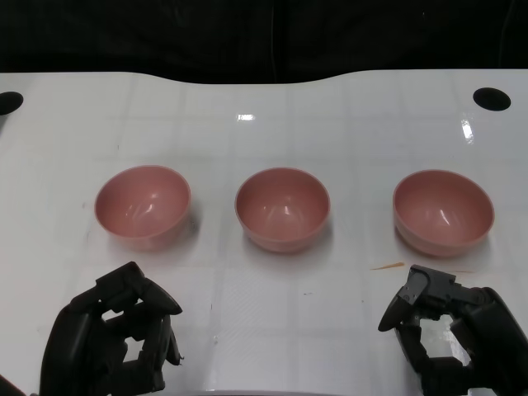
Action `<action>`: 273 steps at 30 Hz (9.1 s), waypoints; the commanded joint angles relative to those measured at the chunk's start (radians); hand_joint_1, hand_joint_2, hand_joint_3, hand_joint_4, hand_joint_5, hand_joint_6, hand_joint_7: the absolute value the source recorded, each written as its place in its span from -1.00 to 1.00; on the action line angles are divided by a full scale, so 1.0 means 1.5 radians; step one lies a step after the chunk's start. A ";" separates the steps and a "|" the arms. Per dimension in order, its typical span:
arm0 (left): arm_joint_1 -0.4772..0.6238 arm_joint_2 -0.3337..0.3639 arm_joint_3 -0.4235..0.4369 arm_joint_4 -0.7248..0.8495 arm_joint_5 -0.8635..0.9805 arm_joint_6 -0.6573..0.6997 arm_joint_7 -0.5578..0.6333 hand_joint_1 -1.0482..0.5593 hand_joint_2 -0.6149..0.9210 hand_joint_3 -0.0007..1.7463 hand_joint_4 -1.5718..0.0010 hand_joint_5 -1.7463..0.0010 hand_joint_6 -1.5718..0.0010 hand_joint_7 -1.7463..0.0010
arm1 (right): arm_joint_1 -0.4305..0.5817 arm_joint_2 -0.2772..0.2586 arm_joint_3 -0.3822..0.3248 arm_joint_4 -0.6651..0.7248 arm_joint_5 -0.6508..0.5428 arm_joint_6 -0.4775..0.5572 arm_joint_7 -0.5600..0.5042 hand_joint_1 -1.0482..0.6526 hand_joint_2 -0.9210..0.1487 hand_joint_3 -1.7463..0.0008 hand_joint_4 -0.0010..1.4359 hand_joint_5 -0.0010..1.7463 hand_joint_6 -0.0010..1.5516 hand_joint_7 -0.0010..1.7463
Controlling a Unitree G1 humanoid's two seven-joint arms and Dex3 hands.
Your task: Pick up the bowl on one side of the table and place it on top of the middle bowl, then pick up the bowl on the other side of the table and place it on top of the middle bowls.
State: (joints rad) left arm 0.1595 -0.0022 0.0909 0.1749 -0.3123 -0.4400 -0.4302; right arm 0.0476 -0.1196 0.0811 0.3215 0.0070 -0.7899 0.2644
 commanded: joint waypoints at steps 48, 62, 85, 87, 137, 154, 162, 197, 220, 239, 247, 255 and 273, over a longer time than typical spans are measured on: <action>-0.009 0.003 0.003 0.014 -0.001 -0.022 -0.001 0.03 0.37 0.46 -0.21 -0.89 -0.16 -0.59 | -0.027 -0.100 -0.051 -0.111 -0.318 0.097 -0.186 -0.32 -0.99 0.97 -0.57 -0.31 -0.38 -1.00; -0.006 0.002 0.004 0.005 -0.017 -0.018 -0.005 0.04 0.35 0.52 -0.22 -0.88 -0.16 -0.59 | -0.056 -0.164 -0.024 -0.224 -0.502 0.303 -0.196 -0.54 -0.99 1.00 -0.89 -0.52 -0.66 -1.00; 0.011 0.004 -0.001 -0.022 -0.016 -0.008 -0.004 0.02 0.37 0.49 -0.22 -0.85 -0.15 -0.60 | -0.247 -0.180 0.132 0.000 -0.636 0.504 -0.216 -0.43 -0.92 1.00 -0.91 -0.39 -0.62 -0.97; 0.013 0.004 -0.002 -0.026 -0.018 -0.002 -0.004 0.02 0.38 0.48 -0.22 -0.84 -0.15 -0.60 | -0.268 -0.178 0.148 0.040 -0.638 0.511 -0.219 -0.42 -0.93 1.00 -0.89 -0.43 -0.60 -0.98; 0.005 -0.001 -0.007 -0.024 -0.006 -0.003 0.000 0.02 0.40 0.45 -0.19 -0.88 -0.16 -0.57 | -0.485 -0.120 0.255 0.145 -0.531 0.241 -0.469 0.04 0.01 -0.39 0.32 1.00 0.00 1.00; 0.007 -0.011 -0.015 -0.027 0.004 -0.009 0.005 0.02 0.42 0.41 -0.19 -0.88 -0.18 -0.53 | -0.572 -0.007 0.302 0.356 -0.532 0.163 -0.453 0.01 0.02 -0.36 0.32 1.00 -0.01 1.00; 0.009 -0.016 -0.017 -0.031 0.014 -0.014 0.012 0.01 0.44 0.38 -0.18 -0.90 -0.16 -0.56 | -0.608 0.025 0.336 0.487 -0.550 0.177 -0.486 0.00 -0.10 -0.29 0.27 1.00 -0.09 1.00; 0.012 -0.018 -0.024 -0.036 0.019 -0.020 0.017 0.01 0.47 0.34 -0.15 -0.91 -0.16 -0.54 | -0.580 0.002 0.369 0.449 -0.555 0.239 -0.432 -0.55 -1.00 0.55 -0.50 -0.78 -0.42 -1.00; 0.010 -0.012 -0.007 -0.044 0.012 -0.009 0.022 0.03 0.48 0.33 -0.15 -0.86 -0.15 -0.52 | -0.320 -0.144 0.238 0.096 -0.433 0.092 -0.406 -0.40 -1.00 0.72 -0.53 -0.34 -0.30 -0.94; 0.040 -0.007 0.001 -0.128 0.066 0.003 0.088 0.03 0.58 0.20 -0.02 -0.79 -0.02 -0.54 | -0.081 -0.155 0.106 -0.013 -0.223 -0.082 -0.299 0.04 -0.47 0.10 -0.11 0.42 -0.01 -0.19; 0.030 0.022 0.017 -0.161 0.104 -0.020 0.108 0.03 0.64 0.09 0.08 -0.75 0.05 -0.42 | 0.013 -0.137 0.100 -0.076 -0.050 -0.050 -0.182 0.04 -0.13 -0.44 0.16 0.73 0.16 0.23; 0.018 0.090 0.034 -0.224 0.198 0.020 0.135 -0.04 0.95 -0.58 0.12 -0.07 0.02 0.44 | 0.025 -0.091 0.080 -0.073 -0.002 -0.025 -0.121 -0.05 0.02 -0.64 0.35 1.00 0.06 0.74; -0.075 0.247 -0.051 -0.404 0.717 0.347 0.144 -0.36 0.97 -0.97 0.56 0.77 0.56 1.00 | 0.024 -0.057 0.041 -0.103 -0.018 0.031 -0.076 -0.09 -0.01 -0.58 0.34 1.00 0.04 0.78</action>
State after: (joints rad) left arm 0.0695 0.3454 0.0289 -0.4434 0.7234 0.0645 -0.2305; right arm 0.0788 -0.2033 0.1584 0.1850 -0.0296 -0.7548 0.1453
